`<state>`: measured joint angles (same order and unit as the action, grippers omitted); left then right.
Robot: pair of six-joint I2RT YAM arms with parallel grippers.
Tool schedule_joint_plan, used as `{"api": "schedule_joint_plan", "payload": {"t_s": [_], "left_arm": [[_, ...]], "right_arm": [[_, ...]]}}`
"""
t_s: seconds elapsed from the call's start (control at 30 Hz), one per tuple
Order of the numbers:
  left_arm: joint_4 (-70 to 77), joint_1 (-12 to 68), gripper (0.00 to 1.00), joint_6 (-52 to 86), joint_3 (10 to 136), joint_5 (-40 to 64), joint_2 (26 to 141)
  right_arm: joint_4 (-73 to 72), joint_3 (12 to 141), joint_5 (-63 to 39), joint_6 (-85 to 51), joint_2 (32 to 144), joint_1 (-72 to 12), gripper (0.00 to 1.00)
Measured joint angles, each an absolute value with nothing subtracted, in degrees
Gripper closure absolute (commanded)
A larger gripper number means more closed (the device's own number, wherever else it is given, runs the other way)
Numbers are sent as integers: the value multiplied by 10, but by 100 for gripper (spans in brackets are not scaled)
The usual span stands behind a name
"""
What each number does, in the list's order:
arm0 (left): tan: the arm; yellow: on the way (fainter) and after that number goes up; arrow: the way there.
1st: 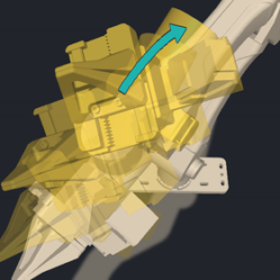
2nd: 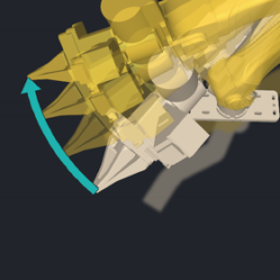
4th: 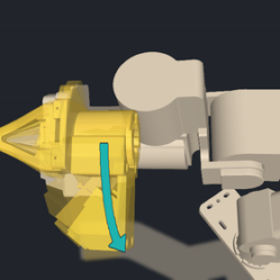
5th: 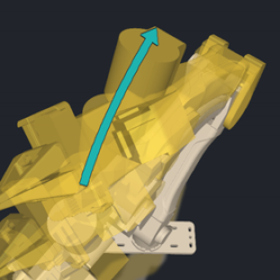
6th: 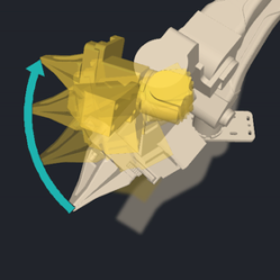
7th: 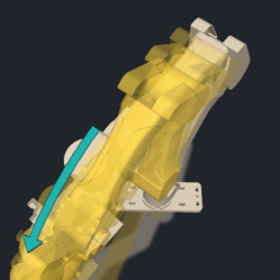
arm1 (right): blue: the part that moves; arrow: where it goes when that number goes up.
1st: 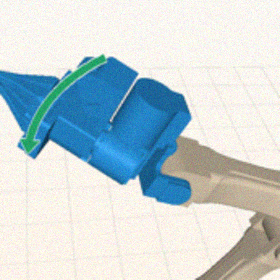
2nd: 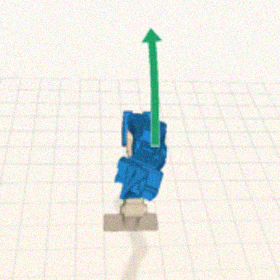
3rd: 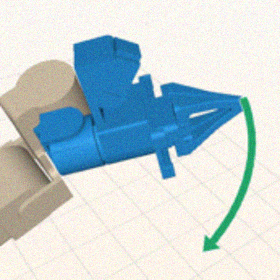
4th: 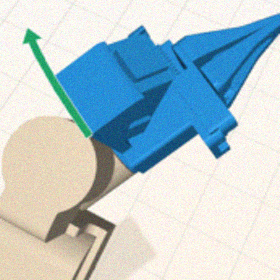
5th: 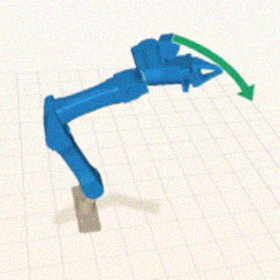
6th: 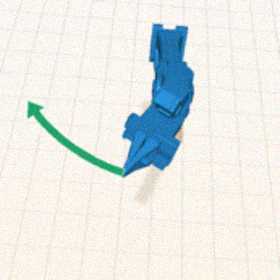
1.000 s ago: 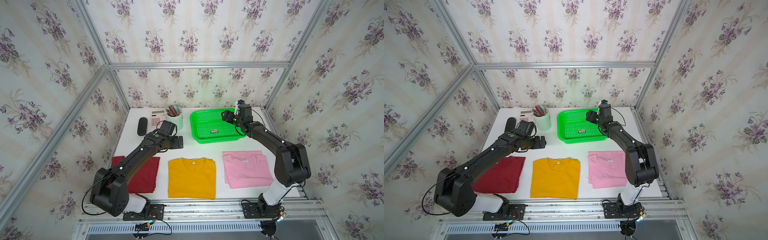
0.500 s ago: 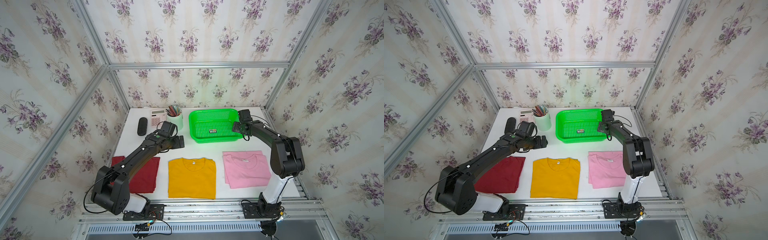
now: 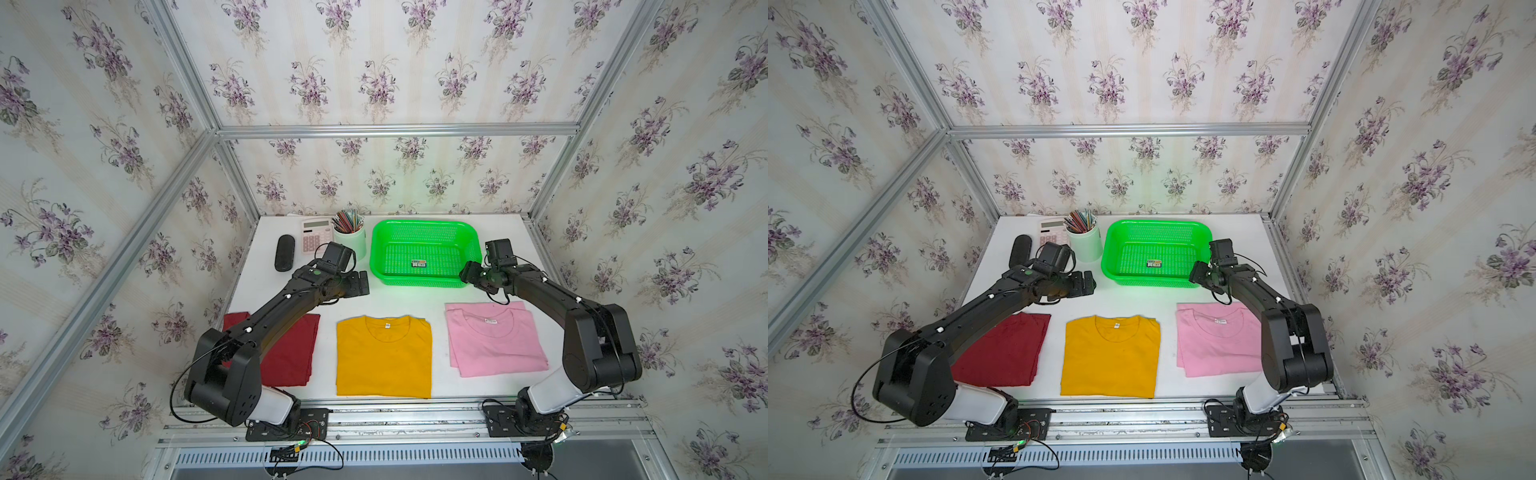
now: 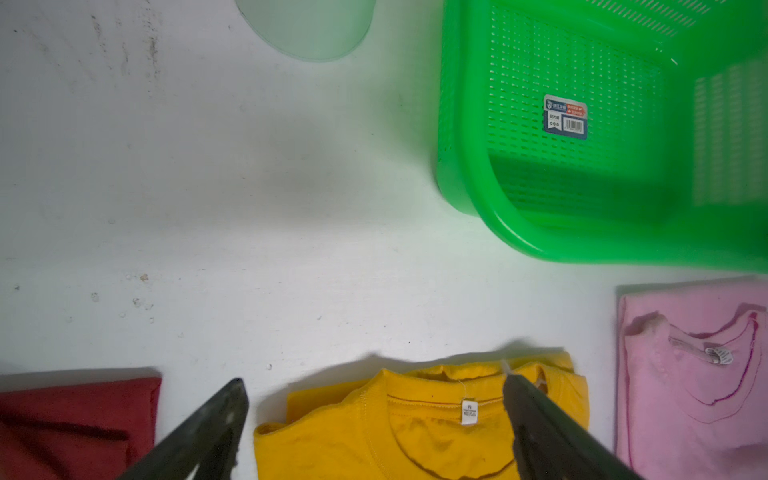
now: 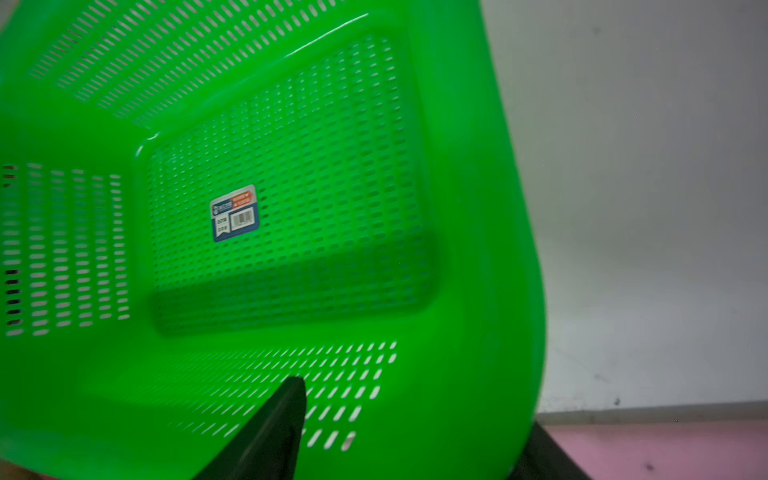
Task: Put the folded t-shirts into the basket
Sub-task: Move the bin to the center of the board, then pick up the T-shirt from the center of the board.
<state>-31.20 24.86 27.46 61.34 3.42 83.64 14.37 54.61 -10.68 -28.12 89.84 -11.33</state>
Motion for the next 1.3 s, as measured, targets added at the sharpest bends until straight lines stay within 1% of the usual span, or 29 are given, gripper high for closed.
{"api": "schedule_joint_plan", "payload": {"t_s": [0.1, 0.2, 0.47, 0.6, 0.73, 0.83, 1.0, 1.13, 1.23, 1.27, 1.3], "left_arm": [[-312, 249, 3, 275, 613, 32, 836], [-320, 249, 3, 274, 612, 30, 823], [-353, 249, 4, 260, 564, 10, 699], [-372, 249, 6, 264, 520, 3, 637], [-380, 245, 9, 296, 458, 4, 591], [-376, 237, 13, 323, 419, 11, 573], [-353, 222, 16, 373, 363, 49, 574], [-336, 221, 15, 391, 361, 77, 576], [-315, 221, 15, 375, 381, 103, 576], [-306, 221, 15, 368, 386, 111, 576], [-293, 221, 15, 359, 390, 121, 576]], "right_arm": [[127, 534, -135, -288, 893, -116, 27], [134, 544, -141, -285, 884, -116, 25], [170, 541, -98, -230, 770, -129, 23], [196, 508, -100, -195, 725, -192, 24], [203, 464, -129, -172, 728, -302, 25], [205, 447, -174, -167, 769, -355, 29], [186, 399, -210, -201, 806, -365, 34], [158, 374, -225, -225, 819, -367, 37], [106, 365, -261, -242, 854, -368, 45], [84, 364, -271, -242, 864, -370, 49], [64, 364, -280, -245, 875, -372, 56]]}}
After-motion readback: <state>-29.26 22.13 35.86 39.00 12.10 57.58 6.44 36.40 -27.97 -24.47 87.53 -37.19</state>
